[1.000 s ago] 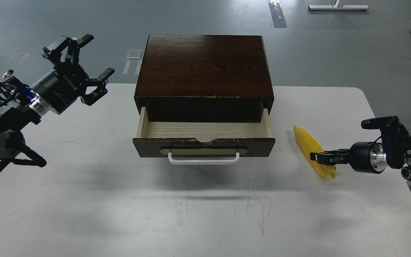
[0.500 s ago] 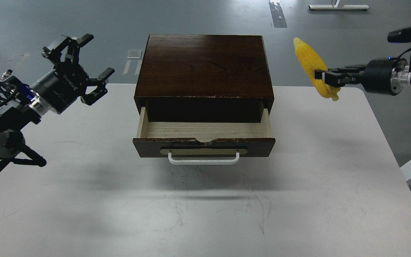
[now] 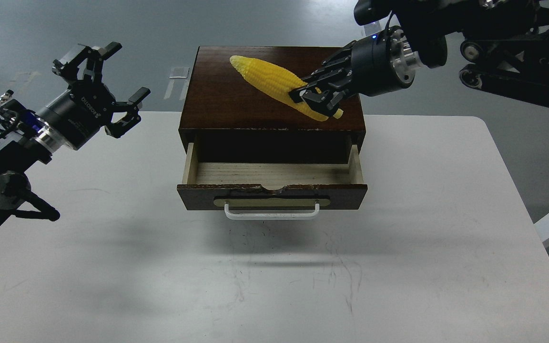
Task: Put corn in drawer with both arms
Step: 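Lift the corn cob with the right gripper over the open drawer, then lower the corn cob into the drawer with the right gripper, then open the right gripper and raise it away from the drawer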
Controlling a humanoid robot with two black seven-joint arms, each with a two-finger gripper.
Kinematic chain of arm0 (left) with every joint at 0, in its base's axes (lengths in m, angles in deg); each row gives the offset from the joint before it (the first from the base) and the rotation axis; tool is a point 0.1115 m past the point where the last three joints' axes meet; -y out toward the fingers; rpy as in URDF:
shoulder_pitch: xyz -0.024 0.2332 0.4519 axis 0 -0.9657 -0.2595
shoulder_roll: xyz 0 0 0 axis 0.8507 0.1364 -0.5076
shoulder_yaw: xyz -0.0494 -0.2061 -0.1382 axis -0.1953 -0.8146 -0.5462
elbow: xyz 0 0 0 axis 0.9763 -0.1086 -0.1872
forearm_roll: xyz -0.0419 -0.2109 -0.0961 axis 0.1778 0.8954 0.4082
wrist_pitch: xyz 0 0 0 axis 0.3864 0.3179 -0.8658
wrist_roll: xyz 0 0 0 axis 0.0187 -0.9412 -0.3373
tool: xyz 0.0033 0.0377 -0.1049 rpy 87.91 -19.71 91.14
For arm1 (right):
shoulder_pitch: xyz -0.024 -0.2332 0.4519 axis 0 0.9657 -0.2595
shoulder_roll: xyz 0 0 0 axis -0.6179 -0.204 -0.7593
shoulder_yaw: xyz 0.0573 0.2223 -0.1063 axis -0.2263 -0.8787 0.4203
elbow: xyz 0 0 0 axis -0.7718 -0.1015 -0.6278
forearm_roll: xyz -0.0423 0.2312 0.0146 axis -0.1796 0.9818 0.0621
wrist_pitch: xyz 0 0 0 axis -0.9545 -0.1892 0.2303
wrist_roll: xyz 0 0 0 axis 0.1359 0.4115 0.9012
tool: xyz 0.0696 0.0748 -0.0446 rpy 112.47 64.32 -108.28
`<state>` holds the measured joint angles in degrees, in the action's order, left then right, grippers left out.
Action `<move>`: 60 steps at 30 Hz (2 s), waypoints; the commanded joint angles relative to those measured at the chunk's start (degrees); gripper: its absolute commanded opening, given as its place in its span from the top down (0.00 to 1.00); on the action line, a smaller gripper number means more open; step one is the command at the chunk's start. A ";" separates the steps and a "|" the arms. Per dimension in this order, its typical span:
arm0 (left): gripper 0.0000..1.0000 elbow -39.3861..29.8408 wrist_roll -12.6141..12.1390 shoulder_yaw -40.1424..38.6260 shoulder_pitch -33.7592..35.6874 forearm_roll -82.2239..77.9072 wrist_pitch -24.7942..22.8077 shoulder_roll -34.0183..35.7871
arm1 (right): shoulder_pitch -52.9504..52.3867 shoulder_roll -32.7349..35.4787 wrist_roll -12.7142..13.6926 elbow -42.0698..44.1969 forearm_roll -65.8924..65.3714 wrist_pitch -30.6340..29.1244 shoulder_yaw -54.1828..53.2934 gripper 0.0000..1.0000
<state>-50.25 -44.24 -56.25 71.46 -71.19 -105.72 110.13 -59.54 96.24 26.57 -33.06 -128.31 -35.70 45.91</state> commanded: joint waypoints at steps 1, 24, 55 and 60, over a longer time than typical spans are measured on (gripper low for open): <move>0.02 -0.02 -0.03 -0.04 0.07 0.00 0.00 0.15 | -1.74 -4.24 0.01 -0.97 -3.97 2.40 2.18 0.94; 0.02 -0.46 -0.03 -0.48 -0.02 0.00 0.00 0.95 | 3.54 -11.54 0.01 1.84 -6.54 9.36 11.51 0.71; 0.02 -0.37 -0.03 -1.53 -0.11 0.00 0.00 0.51 | 0.10 3.37 0.01 -0.70 35.08 9.44 -1.76 0.03; 0.02 -0.28 0.14 -1.80 -0.20 0.00 0.00 0.33 | 9.92 11.19 0.01 -0.88 48.81 9.62 -7.28 0.03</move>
<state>-50.57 -44.15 -57.83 71.33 -71.19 -105.72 110.56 -56.10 102.64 26.60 -33.91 -87.09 -26.30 42.63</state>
